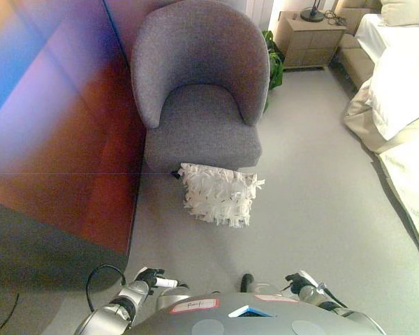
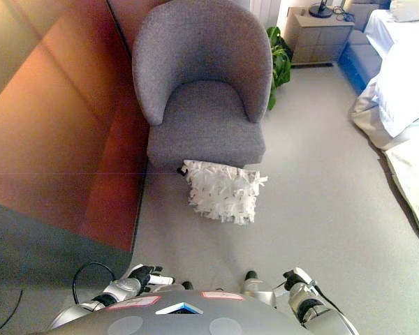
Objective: Pick up the pillow and put it on the sofa.
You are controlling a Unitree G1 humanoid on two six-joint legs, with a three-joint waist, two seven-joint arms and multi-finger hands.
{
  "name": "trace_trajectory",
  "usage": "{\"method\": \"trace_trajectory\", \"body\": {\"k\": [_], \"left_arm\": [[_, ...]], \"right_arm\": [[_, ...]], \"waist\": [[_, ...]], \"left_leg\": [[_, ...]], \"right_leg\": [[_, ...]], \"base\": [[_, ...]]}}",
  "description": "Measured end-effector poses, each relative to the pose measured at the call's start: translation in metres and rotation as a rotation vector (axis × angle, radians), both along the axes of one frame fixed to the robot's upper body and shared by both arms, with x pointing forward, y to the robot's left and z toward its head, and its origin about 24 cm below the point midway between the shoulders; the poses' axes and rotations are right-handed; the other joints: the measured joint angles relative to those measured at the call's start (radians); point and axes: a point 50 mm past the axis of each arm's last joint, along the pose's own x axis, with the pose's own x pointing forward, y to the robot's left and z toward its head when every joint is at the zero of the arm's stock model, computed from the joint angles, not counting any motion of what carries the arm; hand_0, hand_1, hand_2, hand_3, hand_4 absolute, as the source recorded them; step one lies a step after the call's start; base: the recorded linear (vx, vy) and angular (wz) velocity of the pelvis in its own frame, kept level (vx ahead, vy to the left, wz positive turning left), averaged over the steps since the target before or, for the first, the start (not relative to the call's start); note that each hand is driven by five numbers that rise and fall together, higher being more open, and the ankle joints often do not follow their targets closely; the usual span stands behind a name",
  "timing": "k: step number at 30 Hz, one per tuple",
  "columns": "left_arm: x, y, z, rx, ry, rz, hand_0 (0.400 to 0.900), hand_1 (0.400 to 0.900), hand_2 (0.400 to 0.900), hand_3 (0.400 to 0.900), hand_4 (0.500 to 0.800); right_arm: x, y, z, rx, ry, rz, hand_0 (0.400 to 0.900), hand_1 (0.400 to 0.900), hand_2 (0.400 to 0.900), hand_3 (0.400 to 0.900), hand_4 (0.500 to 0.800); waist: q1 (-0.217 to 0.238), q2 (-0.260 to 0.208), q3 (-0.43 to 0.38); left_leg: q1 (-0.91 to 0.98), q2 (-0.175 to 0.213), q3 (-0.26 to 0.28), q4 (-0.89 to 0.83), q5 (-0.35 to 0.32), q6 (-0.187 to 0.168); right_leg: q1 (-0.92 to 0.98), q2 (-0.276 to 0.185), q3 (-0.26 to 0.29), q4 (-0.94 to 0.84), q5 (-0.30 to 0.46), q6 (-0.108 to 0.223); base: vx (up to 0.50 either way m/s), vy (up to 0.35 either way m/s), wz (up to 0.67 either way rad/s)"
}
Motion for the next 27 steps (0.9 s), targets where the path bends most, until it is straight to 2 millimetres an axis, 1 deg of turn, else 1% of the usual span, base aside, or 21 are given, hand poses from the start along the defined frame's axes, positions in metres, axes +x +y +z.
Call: {"method": "trace_trajectory", "body": {"k": [27], "left_arm": [[0.0027, -0.0009, 0.0005, -0.009, -0.008, -0.003, 0.900, 0.900, 0.900, 0.900, 0.800]], "right_arm": [[0.0015, 0.0004, 0.0001, 0.004, -0.005, 0.002, 0.900, 0.900, 0.900, 0.900, 0.800]], "waist": [[0.000, -0.004, 0.012]], "left_leg": [[-0.002, 0.000, 0.001, 0.000, 0.000, 0.000]], "right_leg": [[-0.002, 0.000, 0.001, 0.000, 0.000, 0.000]], "base": [[0.00, 0.000, 0.00]]}}
